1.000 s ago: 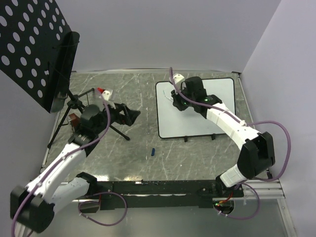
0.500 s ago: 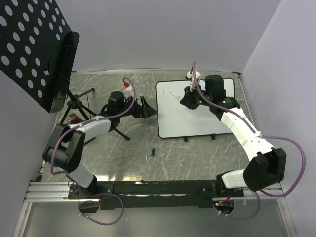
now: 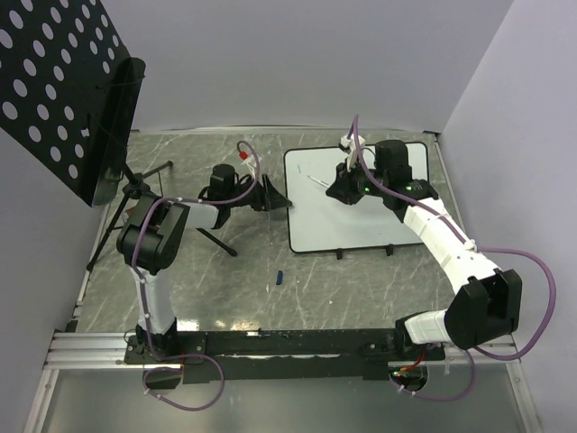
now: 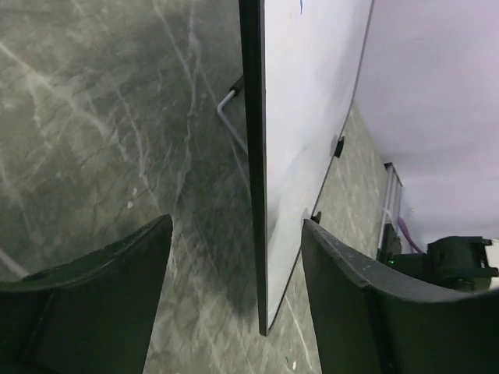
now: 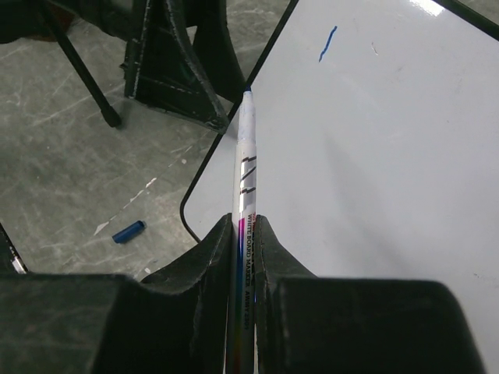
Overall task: Write a sentence on the whiteboard
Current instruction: Hold the whiteboard on the whiteboard stand, then write a sentence on the whiteboard.
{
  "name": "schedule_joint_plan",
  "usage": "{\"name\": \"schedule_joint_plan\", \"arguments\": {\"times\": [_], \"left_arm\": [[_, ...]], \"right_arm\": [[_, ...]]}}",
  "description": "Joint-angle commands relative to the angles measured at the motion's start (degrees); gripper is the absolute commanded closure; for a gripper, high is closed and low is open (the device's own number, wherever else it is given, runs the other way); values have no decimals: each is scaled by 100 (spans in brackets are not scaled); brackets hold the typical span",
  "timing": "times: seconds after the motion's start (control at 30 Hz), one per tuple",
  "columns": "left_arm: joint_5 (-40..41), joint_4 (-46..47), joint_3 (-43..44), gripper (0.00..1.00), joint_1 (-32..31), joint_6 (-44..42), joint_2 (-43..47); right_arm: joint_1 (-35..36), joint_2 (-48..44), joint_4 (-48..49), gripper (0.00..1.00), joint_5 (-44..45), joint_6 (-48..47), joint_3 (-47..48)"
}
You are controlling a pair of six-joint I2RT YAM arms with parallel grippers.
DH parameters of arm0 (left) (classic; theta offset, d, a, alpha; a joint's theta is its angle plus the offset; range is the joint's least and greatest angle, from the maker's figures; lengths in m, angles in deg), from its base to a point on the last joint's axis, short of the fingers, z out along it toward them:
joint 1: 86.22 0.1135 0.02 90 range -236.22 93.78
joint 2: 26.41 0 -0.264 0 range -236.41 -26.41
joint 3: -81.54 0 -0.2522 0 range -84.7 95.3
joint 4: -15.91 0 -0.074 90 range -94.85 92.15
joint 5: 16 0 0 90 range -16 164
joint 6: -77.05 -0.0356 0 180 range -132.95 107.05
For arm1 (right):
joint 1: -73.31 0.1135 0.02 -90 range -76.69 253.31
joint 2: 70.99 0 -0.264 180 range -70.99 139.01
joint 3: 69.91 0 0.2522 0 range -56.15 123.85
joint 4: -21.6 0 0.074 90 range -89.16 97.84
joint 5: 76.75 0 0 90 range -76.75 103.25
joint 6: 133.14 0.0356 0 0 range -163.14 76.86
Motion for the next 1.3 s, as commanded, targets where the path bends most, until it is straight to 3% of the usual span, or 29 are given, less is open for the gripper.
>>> {"name": "schedule_joint_plan", "arguments": {"times": [0.0, 0.2, 0.23, 0.37, 0.5, 0.8, 1.27], "left_arm": [[-585, 1187, 287, 31, 9, 280, -178], [-1007, 1451, 567, 41, 1, 368, -442], [-1129, 1590, 603, 49, 1, 412, -503], [-1262, 1803, 700, 63, -17, 615, -689], [-1219, 1460, 735, 99, -34, 368, -680], [-410, 414, 331, 99, -280, -1275, 356], [-32, 625, -170, 99, -421, -1258, 805]], "right_arm": [[-56, -233, 209, 100, -221, 52, -36], [-56, -145, 209, 100, -247, 35, -18], [-47, -136, 209, 100, -247, 35, -10], [-56, -119, 192, 100, -256, 26, -10], [-56, -119, 174, 100, -265, 8, -27], [-47, -48, -177, 100, -151, -281, 184], [392, 66, -415, 100, 983, -343, 720]]}}
